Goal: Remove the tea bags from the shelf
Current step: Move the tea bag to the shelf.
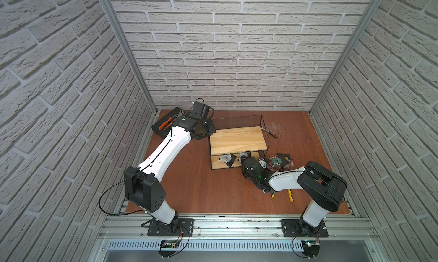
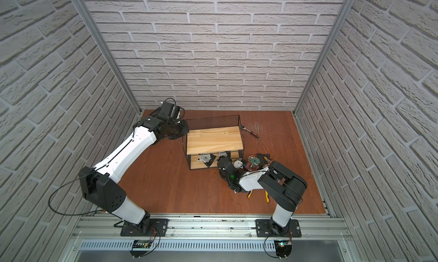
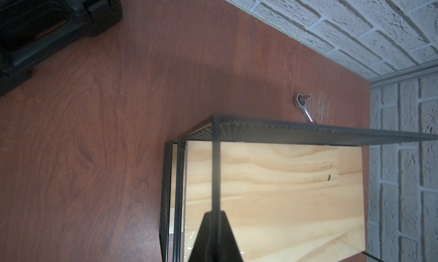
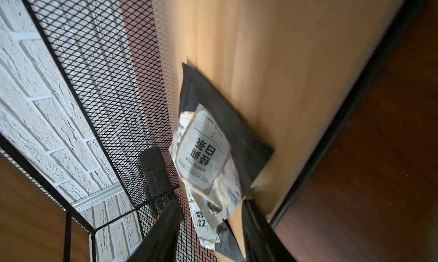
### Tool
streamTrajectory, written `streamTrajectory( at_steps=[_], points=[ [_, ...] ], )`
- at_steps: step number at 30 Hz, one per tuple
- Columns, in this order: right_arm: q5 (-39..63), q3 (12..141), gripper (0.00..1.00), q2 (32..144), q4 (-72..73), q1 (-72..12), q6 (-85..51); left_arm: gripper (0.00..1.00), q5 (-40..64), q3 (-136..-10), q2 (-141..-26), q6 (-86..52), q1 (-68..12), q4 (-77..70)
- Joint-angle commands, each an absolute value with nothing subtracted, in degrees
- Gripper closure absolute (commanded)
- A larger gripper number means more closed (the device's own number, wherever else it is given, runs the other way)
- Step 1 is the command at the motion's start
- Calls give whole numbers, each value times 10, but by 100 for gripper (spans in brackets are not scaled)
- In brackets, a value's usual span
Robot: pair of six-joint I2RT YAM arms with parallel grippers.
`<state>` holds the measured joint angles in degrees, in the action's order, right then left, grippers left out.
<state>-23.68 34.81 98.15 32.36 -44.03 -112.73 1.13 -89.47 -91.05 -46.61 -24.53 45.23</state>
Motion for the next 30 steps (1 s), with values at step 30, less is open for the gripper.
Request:
streamTrajectory(
  at_steps=[30],
  points=[
    [-226,339,64,956,401,-419,-1003,100,-9,-881,-896,-491,-239,421]
  ],
)
